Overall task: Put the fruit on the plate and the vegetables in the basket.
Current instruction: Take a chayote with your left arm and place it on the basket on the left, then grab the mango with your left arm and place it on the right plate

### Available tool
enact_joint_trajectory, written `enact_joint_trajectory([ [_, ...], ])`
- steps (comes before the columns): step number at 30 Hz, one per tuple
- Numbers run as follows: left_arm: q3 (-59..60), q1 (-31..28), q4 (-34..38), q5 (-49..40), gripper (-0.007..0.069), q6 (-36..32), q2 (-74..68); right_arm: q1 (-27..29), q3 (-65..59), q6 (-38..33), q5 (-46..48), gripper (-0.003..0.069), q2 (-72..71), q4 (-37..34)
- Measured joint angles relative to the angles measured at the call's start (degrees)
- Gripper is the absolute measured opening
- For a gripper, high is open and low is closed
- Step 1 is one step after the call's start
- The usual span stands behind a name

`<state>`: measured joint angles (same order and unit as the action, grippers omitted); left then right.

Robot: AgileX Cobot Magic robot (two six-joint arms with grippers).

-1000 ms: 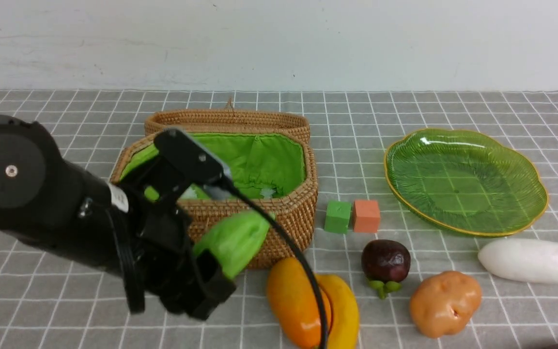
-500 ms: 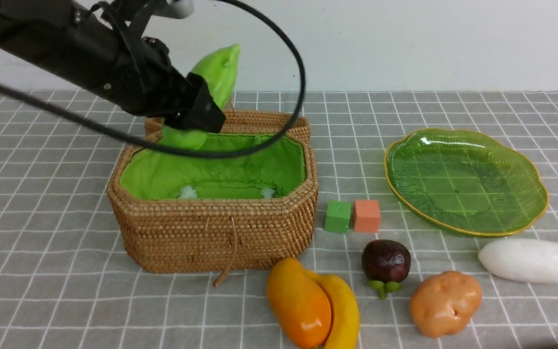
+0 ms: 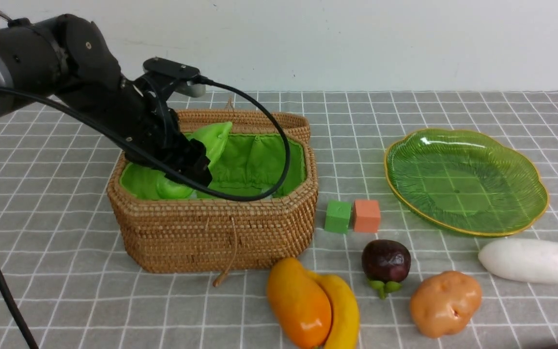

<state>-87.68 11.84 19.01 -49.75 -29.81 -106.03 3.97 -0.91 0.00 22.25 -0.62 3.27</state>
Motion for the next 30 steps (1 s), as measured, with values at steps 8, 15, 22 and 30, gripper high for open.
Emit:
enact_joint_trajectory([
  [8, 0.0, 0.0, -0.1, -7.06, 0.0662, 0.0, 4.49, 0.0, 0.0, 0.0, 0.0, 0.0241, 0.0, 0.0],
  [15, -0.06, 0.08, 8.0, -20.28, 0.0562, 6.65, 14.31, 0.0, 0.0, 0.0, 0.0, 0.0241, 0.0, 0.0],
  [22, 3.14, 9.63, 8.84, -20.63, 0.0536, 25.05, 15.84, 0.0, 0.0, 0.0, 0.0, 0.0241, 0.0, 0.0],
  [30, 7.76, 24.68, 0.97, -10.1, 0.0549, 48.01, 9.29, 0.0, 0.0, 0.0, 0.0, 0.0241, 0.0, 0.0],
])
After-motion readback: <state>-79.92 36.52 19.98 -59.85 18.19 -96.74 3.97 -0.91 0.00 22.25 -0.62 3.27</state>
